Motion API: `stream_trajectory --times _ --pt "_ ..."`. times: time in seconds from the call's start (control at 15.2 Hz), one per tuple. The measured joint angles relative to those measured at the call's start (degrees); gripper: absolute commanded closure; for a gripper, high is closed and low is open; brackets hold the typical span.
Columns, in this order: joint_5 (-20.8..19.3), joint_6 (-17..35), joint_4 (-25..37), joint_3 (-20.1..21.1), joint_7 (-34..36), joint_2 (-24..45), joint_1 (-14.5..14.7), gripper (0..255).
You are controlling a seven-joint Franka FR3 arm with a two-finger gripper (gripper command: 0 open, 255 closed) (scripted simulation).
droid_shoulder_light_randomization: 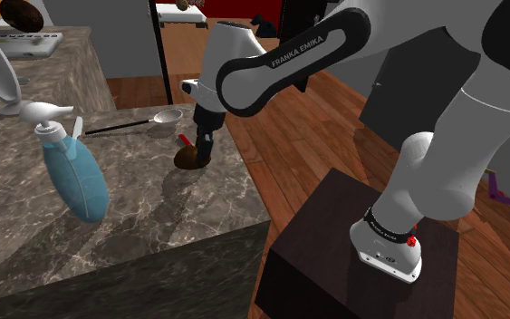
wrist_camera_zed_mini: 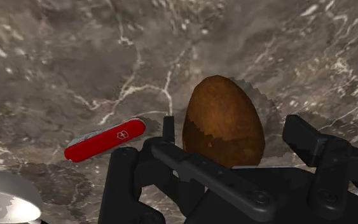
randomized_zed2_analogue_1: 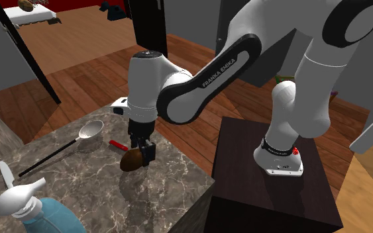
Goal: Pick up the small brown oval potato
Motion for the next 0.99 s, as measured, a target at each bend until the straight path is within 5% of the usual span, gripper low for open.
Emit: stream_trajectory --times 0.13,0.2,0.99 --pt "0.23 1.29 -0.53 0.02 -0.39 0.78 0.01 0" --pt "0.27 1.55 -0.59 0.02 -0.46 0.97 0.02 255" --pt "0.14 0.84 -0.22 -0.02 -0.31 0.59 -0.02 255"
